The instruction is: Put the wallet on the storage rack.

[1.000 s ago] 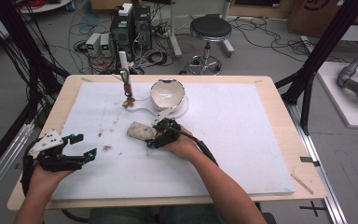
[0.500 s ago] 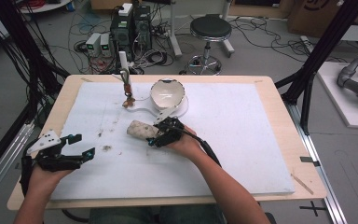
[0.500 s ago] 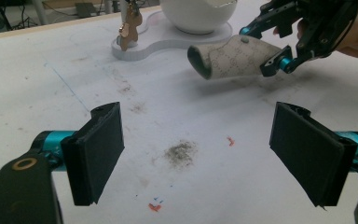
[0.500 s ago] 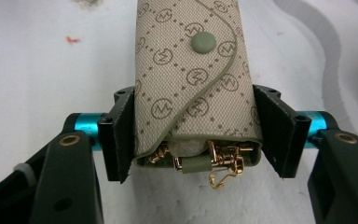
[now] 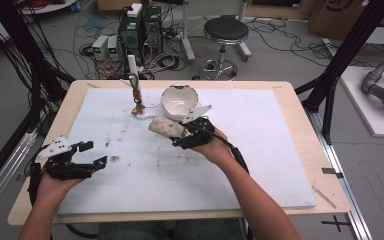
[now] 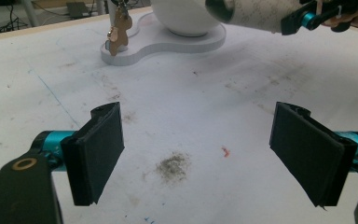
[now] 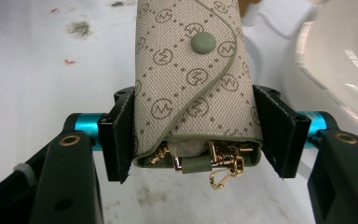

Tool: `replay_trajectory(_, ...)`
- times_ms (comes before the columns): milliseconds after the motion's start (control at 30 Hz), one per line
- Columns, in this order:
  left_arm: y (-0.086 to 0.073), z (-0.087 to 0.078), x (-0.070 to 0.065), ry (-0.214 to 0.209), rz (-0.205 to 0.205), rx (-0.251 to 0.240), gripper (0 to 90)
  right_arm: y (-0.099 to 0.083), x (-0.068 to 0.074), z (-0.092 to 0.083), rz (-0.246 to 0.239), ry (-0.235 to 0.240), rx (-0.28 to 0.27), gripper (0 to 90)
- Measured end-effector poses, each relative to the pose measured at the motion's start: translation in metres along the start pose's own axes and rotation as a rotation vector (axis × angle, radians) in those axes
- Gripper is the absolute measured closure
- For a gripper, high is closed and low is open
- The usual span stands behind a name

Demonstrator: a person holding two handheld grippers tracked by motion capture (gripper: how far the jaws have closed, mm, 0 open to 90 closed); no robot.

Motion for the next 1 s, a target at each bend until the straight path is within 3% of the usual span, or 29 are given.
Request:
replay_trajectory(167,0.001,0.005,-0.001,-0.01,0.004,0.006,17.5,0.0,-0.014,-0.015,0.011,-0.039,-0.002,36.3)
replay_trajectory(233,0.002,0.007,-0.002,-0.014,0.004,0.007,17.5,0.003,-0.026,-0.027,0.014,-0.07,0.0,36.3)
replay_trajectory(467,0.002,0.008,-0.001,-0.015,0.002,0.009,17.5,0.007,-0.048,-0.037,0.019,-0.116,0.02,36.3)
replay_trajectory(700,0.002,0.006,0.0,-0.013,0.0,0.008,17.5,0.01,-0.07,-0.031,0.009,-0.158,0.094,36.3)
replay_trajectory(1000,0.001,0.003,0.003,-0.007,-0.006,0.005,17.5,0.019,-0.084,-0.015,-0.036,-0.182,0.175,36.3)
Point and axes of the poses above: each handheld gripper's, and its own axes: z roughly forward along the jaws, y roughly out of its top, x roughly to its left, the point moved 7 cm from there along z, roughly forward along the jaws, and after that the axes turned 9 degrees about -z, right-handed, at the moved point
